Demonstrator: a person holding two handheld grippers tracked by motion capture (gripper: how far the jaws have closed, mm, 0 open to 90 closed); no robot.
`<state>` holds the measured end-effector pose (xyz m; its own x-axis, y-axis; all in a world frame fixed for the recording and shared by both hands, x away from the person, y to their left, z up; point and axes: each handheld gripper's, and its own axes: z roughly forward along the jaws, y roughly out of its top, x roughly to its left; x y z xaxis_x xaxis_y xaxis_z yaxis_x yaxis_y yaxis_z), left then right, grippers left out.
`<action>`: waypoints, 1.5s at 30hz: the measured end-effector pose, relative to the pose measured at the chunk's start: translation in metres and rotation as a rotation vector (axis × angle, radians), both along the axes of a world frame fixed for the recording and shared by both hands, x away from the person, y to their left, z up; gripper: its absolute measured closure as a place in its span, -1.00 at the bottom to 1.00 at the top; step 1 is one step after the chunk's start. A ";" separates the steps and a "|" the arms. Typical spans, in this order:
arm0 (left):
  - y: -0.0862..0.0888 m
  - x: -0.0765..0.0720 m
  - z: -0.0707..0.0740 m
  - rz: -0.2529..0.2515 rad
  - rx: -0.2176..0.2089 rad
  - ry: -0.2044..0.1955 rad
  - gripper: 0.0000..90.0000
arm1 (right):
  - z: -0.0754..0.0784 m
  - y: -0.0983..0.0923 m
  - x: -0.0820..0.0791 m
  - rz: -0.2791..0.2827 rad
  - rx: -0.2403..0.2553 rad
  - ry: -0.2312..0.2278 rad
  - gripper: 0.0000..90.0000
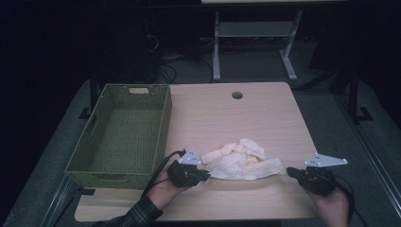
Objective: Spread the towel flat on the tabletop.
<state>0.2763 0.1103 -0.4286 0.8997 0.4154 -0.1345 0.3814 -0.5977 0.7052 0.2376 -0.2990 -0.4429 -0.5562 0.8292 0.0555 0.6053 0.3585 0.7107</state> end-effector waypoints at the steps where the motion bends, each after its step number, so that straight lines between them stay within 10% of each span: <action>1: 0.000 -0.003 -0.003 -0.005 0.011 0.010 0.84 | -0.003 0.001 -0.004 0.004 0.000 0.012 0.94; 13: -0.010 0.003 -0.002 0.044 -0.006 -0.038 0.39 | 0.003 0.007 -0.003 0.043 0.036 -0.044 0.63; 25: -0.024 0.049 -0.009 0.162 0.017 -0.078 0.58 | 0.008 0.037 0.056 0.102 0.062 -0.064 0.64; 39: -0.020 0.049 -0.014 0.182 0.020 -0.092 0.49 | -0.018 0.056 0.131 0.045 0.083 0.036 0.54; 45: -0.019 0.050 -0.013 0.185 0.017 -0.096 0.46 | -0.022 0.062 0.135 0.043 -0.004 0.036 0.97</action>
